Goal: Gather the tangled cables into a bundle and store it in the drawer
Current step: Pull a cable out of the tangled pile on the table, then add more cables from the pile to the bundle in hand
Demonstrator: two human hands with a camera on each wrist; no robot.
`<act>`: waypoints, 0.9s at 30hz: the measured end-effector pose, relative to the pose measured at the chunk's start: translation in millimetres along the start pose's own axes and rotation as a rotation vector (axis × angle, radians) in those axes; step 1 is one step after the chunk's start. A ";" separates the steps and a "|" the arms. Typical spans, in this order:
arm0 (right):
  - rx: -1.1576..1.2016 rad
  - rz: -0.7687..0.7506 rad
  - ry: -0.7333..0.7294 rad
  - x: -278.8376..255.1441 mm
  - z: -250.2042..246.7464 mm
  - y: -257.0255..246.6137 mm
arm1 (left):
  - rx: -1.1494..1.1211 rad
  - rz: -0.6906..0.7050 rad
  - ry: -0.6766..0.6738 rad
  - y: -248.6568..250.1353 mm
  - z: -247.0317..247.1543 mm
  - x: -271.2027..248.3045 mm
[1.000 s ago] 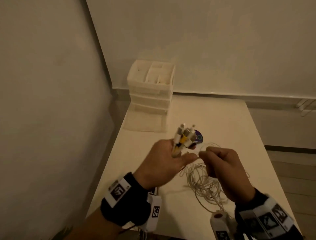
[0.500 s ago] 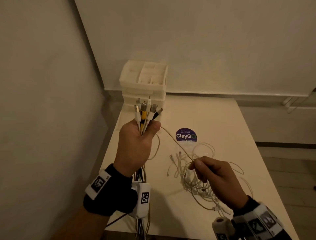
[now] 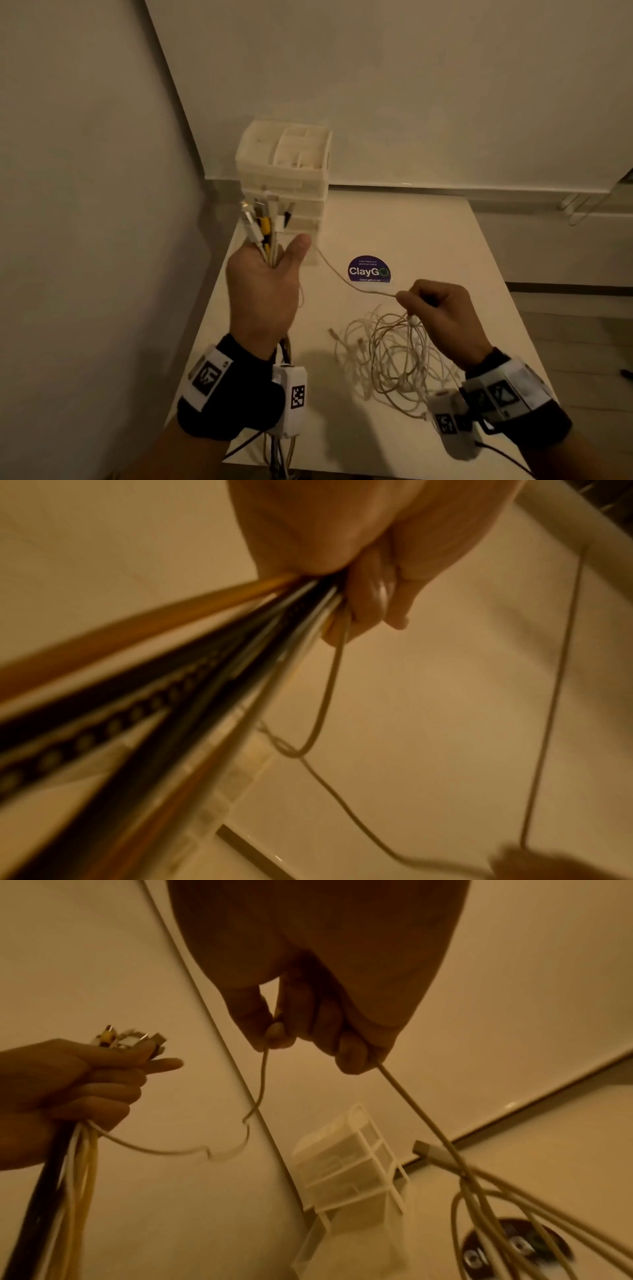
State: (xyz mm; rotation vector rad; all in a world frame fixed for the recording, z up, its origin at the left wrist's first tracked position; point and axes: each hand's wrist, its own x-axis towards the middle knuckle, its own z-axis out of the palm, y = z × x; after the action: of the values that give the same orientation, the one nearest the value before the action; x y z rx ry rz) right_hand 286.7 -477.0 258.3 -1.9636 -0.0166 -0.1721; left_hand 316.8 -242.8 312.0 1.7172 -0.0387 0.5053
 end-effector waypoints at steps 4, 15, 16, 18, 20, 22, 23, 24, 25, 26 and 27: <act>0.054 -0.050 -0.194 23.7 -8.9 -33.6 | 0.006 0.002 -0.337 15.3 38.1 -20.7; 0.227 -0.034 -0.218 19.2 -13.2 3.0 | -0.040 -0.007 -0.107 17.7 59.5 9.8; 0.214 -0.003 -0.186 16.7 -10.6 16.3 | -0.083 -0.037 -0.068 16.8 54.8 16.8; 0.177 0.037 -0.123 11.9 -8.6 37.0 | -0.143 -0.060 -0.021 15.2 44.5 25.7; 0.153 0.064 -0.088 10.0 -6.5 48.8 | -0.226 -0.060 0.023 18.0 34.0 29.8; 0.165 0.102 -0.060 9.4 -3.2 56.9 | -0.300 -0.075 0.068 15.5 28.6 32.6; 0.169 0.107 -0.052 8.9 -1.1 59.0 | -0.317 -0.084 0.080 14.3 27.6 32.2; 0.171 0.100 -0.046 8.4 0.8 59.4 | -0.320 -0.085 0.082 13.3 27.2 31.2; 0.177 0.086 -0.041 8.5 1.6 59.3 | -0.301 -0.083 0.086 12.0 27.5 30.0; 0.195 0.077 -0.030 9.1 1.5 58.3 | -0.260 -0.080 0.098 7.7 27.3 29.5; 0.221 0.076 -0.009 9.9 0.2 55.4 | -0.227 -0.073 0.120 6.3 26.6 28.8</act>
State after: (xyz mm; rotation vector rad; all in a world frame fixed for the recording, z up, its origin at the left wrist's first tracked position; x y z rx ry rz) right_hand 301.6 -499.1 208.7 -1.7417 0.0321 -0.1070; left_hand 349.2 -262.0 324.8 1.4588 0.0507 0.5282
